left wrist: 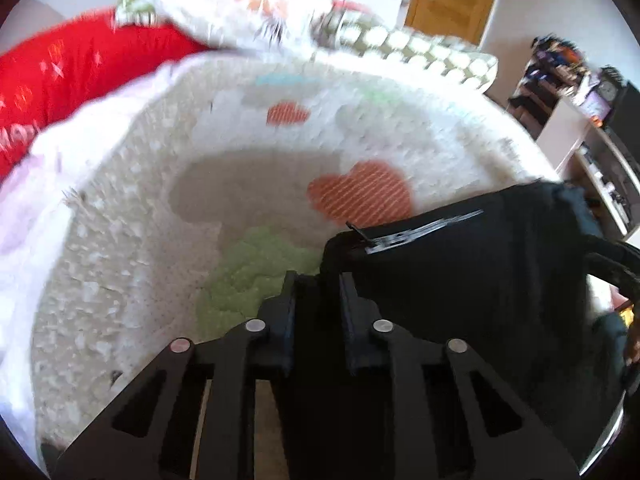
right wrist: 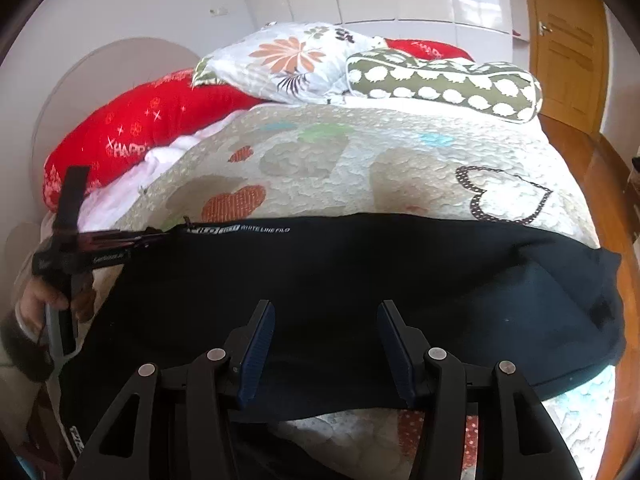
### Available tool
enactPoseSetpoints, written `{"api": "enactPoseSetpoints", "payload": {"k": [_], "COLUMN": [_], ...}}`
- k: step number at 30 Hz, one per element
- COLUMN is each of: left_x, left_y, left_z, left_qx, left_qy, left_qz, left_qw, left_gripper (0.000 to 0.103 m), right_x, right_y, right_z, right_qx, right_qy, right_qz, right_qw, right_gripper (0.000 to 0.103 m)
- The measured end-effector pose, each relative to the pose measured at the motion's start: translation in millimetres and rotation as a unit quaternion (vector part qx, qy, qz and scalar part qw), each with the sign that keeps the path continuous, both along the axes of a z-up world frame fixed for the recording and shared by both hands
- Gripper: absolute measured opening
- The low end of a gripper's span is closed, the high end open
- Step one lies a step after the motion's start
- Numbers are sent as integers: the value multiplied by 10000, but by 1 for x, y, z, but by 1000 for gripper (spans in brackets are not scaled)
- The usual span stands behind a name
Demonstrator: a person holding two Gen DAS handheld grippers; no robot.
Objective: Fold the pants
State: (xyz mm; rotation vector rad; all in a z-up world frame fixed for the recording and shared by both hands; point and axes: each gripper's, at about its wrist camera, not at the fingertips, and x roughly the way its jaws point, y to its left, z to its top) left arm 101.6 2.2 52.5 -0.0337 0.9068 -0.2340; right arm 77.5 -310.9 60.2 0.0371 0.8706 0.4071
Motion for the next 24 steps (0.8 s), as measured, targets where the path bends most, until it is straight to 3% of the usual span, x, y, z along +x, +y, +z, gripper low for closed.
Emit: {"api": "enactPoseSetpoints", "payload": {"k": [2, 5, 8, 10, 12, 14, 15, 17, 19, 24], "left_x": [-29, -95, -168, -204, -226, -238, -241, -244, -243, -253], "left_y": [-6, -29, -51, -62, -66, -65, -66, -62, -57, -52], "left_z": [27, 66, 74, 62, 42, 19, 9, -4, -7, 4], "left_qx": [-186, -183, -43, -36, -99, -159, -119, -171, -279, -308], "left_qy": [-453, -1229, -1706, -1689, -1457, -1128, -1022, -868, -771, -941], "left_qz": [-250, -1027, -1855, -2166, -2241, -2170, -2102, -1934, -1773, -1610], "left_qw": [9985, 9869, 9677, 9615, 9636, 9695, 9722, 9771, 9807, 9820], "left_gripper": [16, 16, 16, 15, 9, 9, 9, 9, 9, 8], "right_x": [-6, -20, -45, -66, -82, -100, -108, -112, -112, -97], "right_y": [-5, -13, -25, -38, -53, -71, -81, -91, -94, -99], "right_z": [10, 26, 43, 48, 48, 41, 33, 15, 2, -6], "right_qx": [81, 122, 253, 389, 619, 942, 1137, 1354, 1420, 1762], "right_qy": [-99, -263, -396, -435, -387, -268, -133, 307, 606, 566], "right_qz": [-60, -169, -287, -453, -692, -995, -1161, -1324, -1375, -1608], "right_qw": [9999, 9994, 9985, 9973, 9949, 9902, 9866, 9814, 9784, 9695], "right_gripper": [51, 52, 51, 52, 56, 63, 69, 72, 72, 72]}}
